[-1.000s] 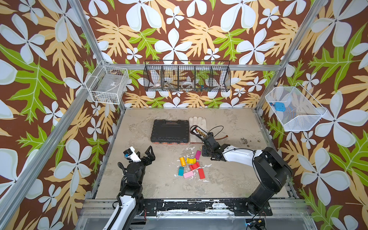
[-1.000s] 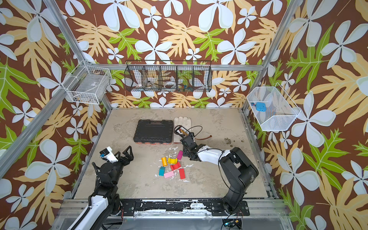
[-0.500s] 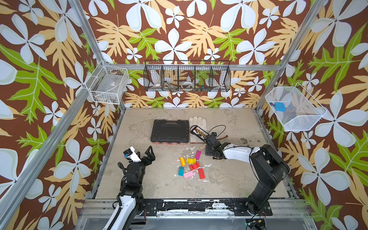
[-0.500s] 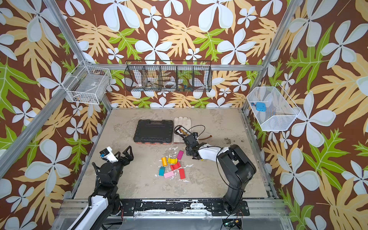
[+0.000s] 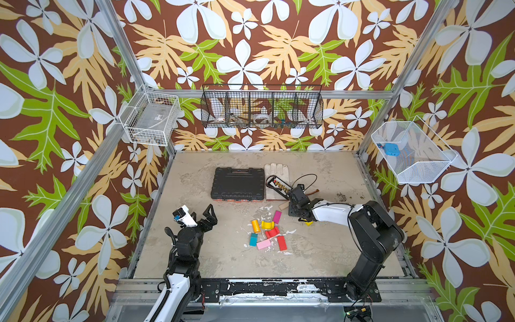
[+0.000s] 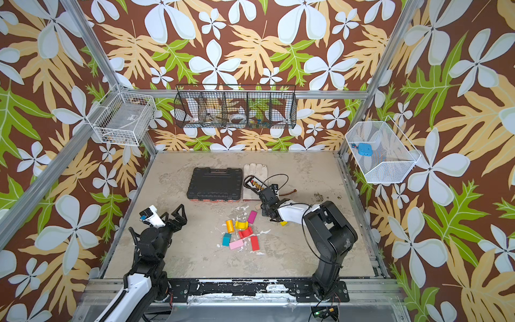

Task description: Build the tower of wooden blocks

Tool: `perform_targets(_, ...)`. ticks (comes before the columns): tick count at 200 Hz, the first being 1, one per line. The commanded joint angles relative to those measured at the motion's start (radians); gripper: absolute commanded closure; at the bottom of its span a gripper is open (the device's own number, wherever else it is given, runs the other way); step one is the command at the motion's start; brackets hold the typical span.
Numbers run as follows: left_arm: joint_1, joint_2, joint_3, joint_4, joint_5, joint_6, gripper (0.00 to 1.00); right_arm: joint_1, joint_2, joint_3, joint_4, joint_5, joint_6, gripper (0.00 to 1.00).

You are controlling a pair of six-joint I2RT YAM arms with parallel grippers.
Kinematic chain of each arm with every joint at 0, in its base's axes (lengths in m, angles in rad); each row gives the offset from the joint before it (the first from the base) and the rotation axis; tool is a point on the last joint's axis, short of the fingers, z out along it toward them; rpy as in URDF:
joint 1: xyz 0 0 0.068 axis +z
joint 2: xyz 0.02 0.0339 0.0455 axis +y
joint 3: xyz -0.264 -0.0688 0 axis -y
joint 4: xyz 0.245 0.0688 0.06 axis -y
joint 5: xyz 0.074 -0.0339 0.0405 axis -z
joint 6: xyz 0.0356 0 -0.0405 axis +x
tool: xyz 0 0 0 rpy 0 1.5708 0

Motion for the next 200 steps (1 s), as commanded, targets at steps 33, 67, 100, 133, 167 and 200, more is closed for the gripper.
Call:
perform_targets(33, 0.001, -0.002, -0.003, 0.038, 0.011, 0.009, 0.02, 0.002, -0.084, -0.015, -0.047, -0.032, -0.028, 0.84)
perform_targets(67, -0.001, -0.004, -0.005, 0.038, 0.014, 0.009, 0.02, 0.037, -0.270, -0.091, -0.099, -0.017, -0.011, 0.86)
perform_targets(100, -0.001, -0.004, -0.006, 0.040, 0.015, 0.009, 0.02, 0.179, -0.454, -0.194, -0.161, 0.036, 0.055, 0.86)
perform_targets(133, -0.001, 0.001, -0.005, 0.041, 0.017, 0.008, 0.02, 0.290, -0.553, -0.341, -0.209, 0.062, 0.135, 0.92)
perform_targets(167, 0.000, 0.006, -0.003, 0.040, 0.017, 0.006, 0.02, 0.314, -0.685, -0.504, -0.176, 0.021, 0.189, 0.89)
perform_targets(200, -0.001, 0.008, -0.004, 0.040, 0.020, 0.004, 0.02, 0.314, -0.731, -0.570, -0.153, 0.007, 0.216, 0.87)
